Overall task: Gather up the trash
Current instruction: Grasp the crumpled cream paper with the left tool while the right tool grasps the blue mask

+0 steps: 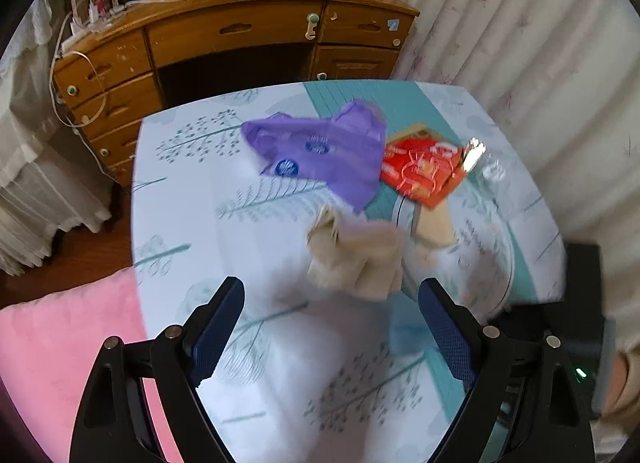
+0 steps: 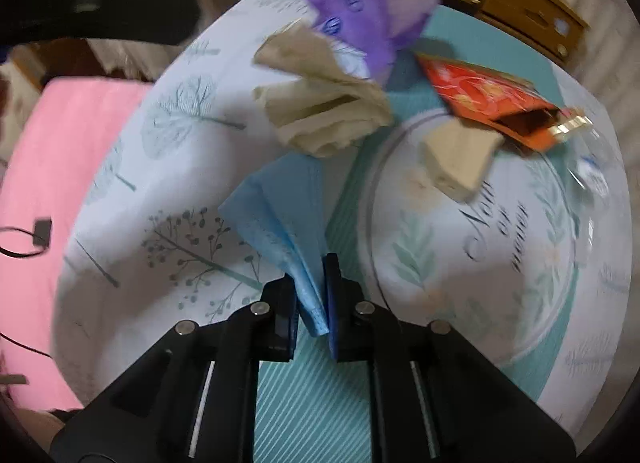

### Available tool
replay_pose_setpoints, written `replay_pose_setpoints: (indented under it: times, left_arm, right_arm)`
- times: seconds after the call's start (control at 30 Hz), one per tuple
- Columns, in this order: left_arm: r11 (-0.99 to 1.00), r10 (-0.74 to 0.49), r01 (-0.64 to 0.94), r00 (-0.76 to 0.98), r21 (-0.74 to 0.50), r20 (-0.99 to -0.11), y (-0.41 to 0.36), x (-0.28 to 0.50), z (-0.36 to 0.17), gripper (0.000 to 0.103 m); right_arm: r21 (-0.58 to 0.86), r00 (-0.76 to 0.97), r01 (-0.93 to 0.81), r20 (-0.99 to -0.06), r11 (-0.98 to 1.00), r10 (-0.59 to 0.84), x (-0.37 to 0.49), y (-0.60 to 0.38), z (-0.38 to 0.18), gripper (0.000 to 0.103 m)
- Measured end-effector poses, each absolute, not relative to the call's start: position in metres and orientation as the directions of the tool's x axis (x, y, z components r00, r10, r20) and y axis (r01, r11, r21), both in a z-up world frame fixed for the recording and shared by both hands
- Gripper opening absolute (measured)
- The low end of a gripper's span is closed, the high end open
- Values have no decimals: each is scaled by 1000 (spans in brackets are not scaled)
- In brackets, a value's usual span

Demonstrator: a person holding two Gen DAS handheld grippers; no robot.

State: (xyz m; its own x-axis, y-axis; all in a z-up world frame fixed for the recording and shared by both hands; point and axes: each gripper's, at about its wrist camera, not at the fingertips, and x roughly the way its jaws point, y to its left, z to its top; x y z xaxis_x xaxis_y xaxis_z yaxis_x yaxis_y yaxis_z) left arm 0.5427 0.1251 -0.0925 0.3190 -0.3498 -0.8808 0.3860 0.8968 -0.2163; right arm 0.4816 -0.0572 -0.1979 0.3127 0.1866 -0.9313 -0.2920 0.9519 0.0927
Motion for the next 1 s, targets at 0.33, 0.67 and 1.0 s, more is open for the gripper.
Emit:
replay_pose_setpoints:
  times: [0.33,0.67,1.0]
  left_arm:
    - [911,-334,320,208,-259,-919,99,606,-149,90]
    - [901,-345,331,150,-281,-927,70,592,-183,85]
    - [915,-344,299,223,-272,-912,56,566,-171,32]
  right_arm:
    - [139,377,-97,-911,986,165,486,-106,-179,8]
    - [172,375,-9,-913,985,162,474,-139,-172,8]
    - [200,366,-1,-912,980,187,459,-140,-178,8]
